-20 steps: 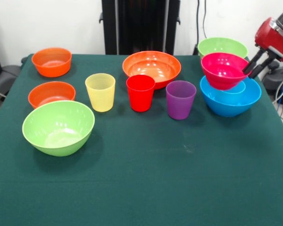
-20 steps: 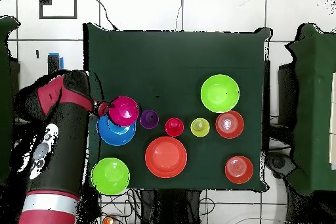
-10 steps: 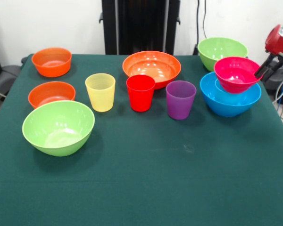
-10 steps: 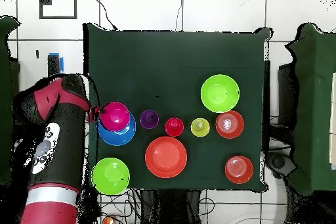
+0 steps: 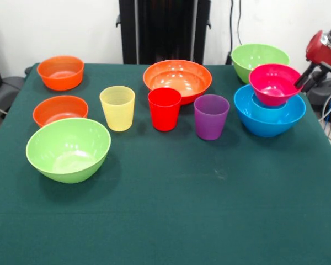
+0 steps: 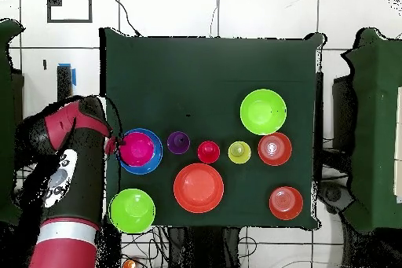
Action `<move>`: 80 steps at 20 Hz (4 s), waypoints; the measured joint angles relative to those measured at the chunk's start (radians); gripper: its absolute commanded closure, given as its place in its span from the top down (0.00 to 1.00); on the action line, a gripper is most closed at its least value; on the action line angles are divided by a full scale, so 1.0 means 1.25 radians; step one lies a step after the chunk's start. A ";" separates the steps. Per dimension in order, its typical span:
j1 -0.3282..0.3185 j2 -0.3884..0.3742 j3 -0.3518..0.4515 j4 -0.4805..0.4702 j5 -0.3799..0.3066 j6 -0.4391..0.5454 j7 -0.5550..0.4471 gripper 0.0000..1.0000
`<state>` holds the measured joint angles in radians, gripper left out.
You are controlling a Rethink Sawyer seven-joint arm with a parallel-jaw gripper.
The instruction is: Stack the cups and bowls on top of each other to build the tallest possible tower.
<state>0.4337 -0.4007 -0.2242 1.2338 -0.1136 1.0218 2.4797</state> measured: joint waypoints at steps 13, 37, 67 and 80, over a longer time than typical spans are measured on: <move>-0.019 -0.055 0.011 0.067 0.000 0.000 0.000 0.00; -0.016 -0.033 0.011 0.043 0.000 -0.035 0.000 0.00; -0.009 -0.033 0.011 0.042 -0.031 -0.035 0.000 1.00; -0.008 -0.036 0.011 0.015 -0.031 -0.035 0.000 1.00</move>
<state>0.4233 -0.4456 -0.2109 1.2522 -0.1527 0.9785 2.4797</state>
